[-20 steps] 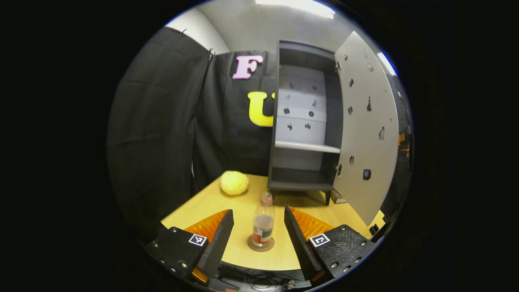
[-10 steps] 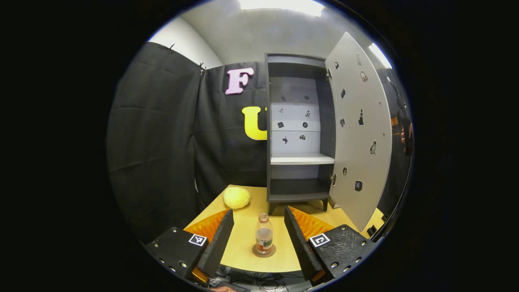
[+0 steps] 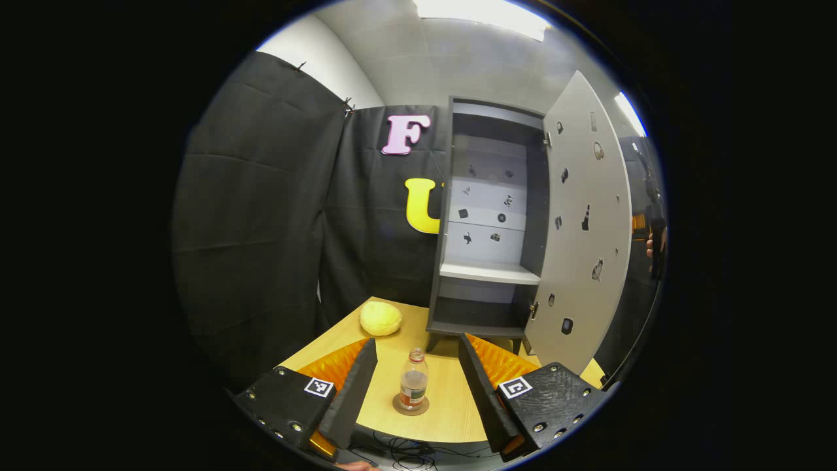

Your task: Open the cabinet door with the right hand, grasp the bottle in the cabinet with the left hand and place it on the coaster, then close the cabinet door with the right hand.

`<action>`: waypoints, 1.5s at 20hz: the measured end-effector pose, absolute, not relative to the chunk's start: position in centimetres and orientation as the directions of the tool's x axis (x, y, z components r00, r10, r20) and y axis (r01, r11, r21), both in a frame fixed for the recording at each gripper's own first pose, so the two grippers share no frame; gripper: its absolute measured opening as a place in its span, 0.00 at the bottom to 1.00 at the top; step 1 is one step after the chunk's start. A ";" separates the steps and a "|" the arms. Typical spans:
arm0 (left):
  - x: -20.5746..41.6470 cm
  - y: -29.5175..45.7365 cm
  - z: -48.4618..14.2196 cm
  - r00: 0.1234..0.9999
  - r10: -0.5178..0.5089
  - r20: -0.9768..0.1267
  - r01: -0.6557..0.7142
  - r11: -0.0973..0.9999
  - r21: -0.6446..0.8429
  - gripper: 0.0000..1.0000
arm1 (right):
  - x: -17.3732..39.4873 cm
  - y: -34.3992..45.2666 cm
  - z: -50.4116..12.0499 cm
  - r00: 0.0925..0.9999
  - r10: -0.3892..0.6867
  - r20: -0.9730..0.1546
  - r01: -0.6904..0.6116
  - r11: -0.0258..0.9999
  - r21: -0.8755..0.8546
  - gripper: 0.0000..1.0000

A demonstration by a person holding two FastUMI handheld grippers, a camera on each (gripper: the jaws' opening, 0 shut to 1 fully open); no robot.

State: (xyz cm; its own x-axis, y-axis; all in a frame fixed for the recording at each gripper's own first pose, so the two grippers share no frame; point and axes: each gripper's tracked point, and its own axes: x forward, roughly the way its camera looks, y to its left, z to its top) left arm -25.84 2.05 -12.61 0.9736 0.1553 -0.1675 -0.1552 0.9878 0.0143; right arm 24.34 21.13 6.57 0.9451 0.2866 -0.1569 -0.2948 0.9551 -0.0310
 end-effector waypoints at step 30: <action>-23.6 9.0 -7.7 0.986 0.134 -0.103 -0.134 0.991 0.008 0.73 | 25.2 37.1 5.4 0.904 0.413 -0.110 -0.411 0.911 0.038 0.97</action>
State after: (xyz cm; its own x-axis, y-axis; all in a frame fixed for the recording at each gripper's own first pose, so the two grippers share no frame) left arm -23.58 9.02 -7.69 0.9857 0.1340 -0.1026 -0.1338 0.9910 0.0083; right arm 25.20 37.13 5.35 0.9042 0.4128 -0.1101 -0.4111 0.9108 0.0382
